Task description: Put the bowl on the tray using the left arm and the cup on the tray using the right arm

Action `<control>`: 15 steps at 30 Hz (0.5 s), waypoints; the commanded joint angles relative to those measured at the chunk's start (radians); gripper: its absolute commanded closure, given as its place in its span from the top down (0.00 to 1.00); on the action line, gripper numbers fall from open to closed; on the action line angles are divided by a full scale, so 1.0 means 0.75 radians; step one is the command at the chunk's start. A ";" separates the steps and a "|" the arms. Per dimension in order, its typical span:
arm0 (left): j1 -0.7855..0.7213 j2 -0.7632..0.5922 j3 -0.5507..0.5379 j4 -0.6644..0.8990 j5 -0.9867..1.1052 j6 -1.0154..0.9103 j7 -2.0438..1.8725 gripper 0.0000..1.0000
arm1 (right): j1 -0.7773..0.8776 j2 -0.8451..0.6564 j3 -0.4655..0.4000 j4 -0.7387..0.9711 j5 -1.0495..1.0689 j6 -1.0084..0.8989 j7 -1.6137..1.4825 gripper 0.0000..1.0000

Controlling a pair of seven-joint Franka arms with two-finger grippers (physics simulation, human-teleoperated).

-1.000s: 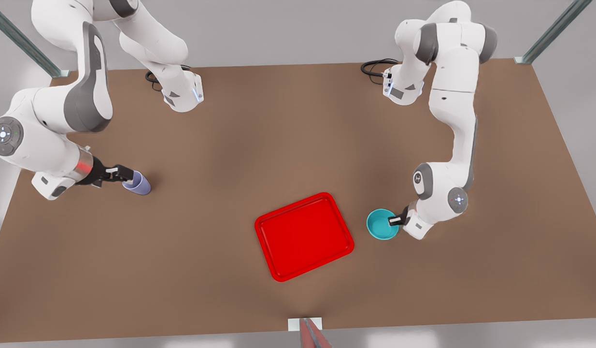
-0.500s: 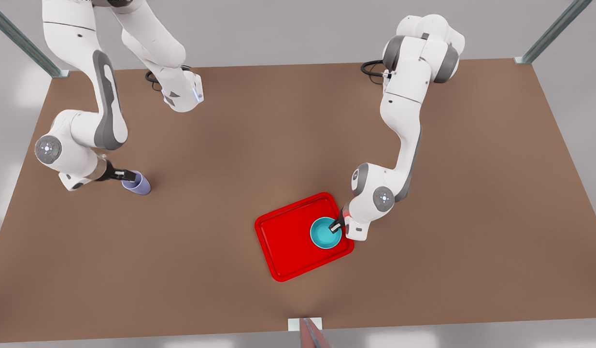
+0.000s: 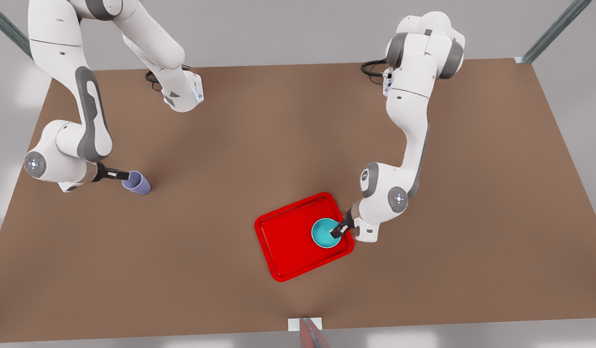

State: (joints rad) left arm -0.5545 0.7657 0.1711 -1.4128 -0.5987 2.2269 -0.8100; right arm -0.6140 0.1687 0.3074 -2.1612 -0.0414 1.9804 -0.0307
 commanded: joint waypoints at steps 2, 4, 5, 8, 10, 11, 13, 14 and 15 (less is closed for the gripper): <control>-0.001 -0.006 0.019 0.000 0.031 -0.008 0.002 1.00 | -0.003 0.000 -0.001 0.000 0.000 0.002 0.000 1.00; -0.003 -0.053 0.126 0.055 0.148 -0.275 0.106 1.00 | -0.006 0.020 -0.001 -0.004 0.000 0.012 0.000 1.00; -0.003 -0.074 0.189 0.057 0.152 -0.345 0.119 1.00 | -0.006 0.035 -0.001 -0.004 0.000 0.020 0.002 1.00; -0.001 -0.137 0.432 0.196 0.150 -0.780 0.157 1.00 | -0.012 0.061 -0.003 -0.012 -0.002 0.074 0.004 1.00; -0.003 -0.137 0.596 0.284 0.178 -1.061 0.572 1.00 | -0.024 0.084 -0.003 -0.031 -0.031 0.133 0.004 1.00; -0.003 -0.137 0.621 0.288 0.209 -1.083 0.669 1.00 | -0.024 0.094 -0.019 -0.041 -0.031 0.153 0.004 1.00; -0.009 -0.137 0.651 0.315 0.269 -1.083 0.804 1.00 | -0.030 0.106 -0.023 -0.062 -0.031 0.202 0.002 1.00; -0.009 -0.139 0.655 0.321 0.271 -1.083 0.824 1.00 | -0.034 0.106 -0.025 -0.064 -0.031 0.200 0.002 1.00; -0.009 -0.139 0.657 0.321 0.271 -1.083 0.824 1.00 | -0.034 0.106 -0.025 -0.064 -0.033 0.202 0.002 1.00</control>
State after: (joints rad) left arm -0.5614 0.6613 0.6641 -1.1720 -0.4216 1.4143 -0.1918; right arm -0.6396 0.2525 0.2883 -2.2131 -0.0660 2.1356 -0.0291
